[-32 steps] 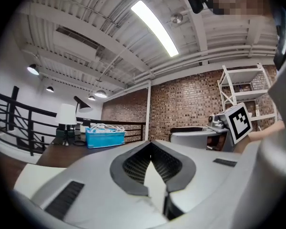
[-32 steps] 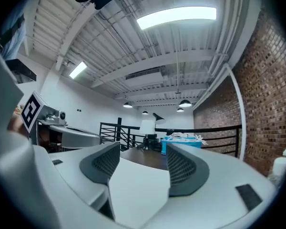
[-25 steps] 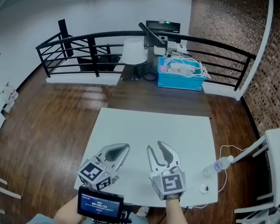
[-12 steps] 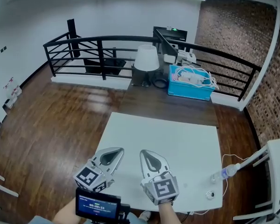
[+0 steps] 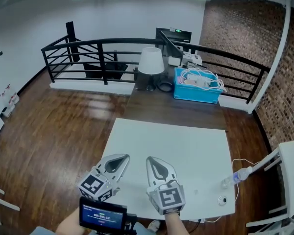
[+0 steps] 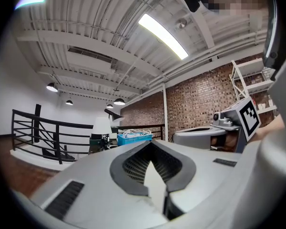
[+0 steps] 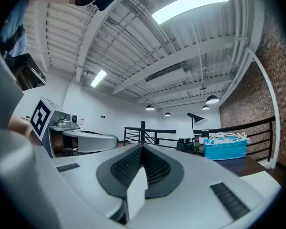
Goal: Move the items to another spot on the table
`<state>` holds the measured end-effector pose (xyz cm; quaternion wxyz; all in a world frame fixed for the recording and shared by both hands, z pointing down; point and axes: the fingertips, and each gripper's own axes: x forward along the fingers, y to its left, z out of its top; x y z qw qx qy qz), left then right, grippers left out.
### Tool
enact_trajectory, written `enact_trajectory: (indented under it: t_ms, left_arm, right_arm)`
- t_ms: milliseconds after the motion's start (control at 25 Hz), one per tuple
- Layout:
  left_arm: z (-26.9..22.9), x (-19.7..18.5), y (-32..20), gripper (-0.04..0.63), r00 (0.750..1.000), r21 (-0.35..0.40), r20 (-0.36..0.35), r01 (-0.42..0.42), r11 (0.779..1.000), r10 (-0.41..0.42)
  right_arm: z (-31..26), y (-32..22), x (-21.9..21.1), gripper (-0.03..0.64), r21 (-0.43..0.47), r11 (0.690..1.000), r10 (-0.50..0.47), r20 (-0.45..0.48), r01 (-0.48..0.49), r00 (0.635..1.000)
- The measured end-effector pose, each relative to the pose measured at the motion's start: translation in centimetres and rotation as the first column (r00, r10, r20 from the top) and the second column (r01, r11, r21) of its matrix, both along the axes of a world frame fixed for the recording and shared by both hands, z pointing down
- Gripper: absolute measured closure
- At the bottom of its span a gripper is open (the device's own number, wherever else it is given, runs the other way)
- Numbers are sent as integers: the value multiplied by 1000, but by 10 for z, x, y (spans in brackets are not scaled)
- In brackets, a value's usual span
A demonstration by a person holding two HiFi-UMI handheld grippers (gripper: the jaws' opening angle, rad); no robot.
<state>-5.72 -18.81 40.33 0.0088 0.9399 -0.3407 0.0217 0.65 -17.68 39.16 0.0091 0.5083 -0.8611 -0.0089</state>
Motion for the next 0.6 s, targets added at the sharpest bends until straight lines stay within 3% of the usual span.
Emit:
enact_trajectory:
  t_ms: [600]
  left_arm:
    - [2, 1, 8, 592, 1000, 0, -2, -10, 1000, 10]
  right_arm:
    - [2, 10, 1, 617, -8, 1000, 26, -22, -26, 999]
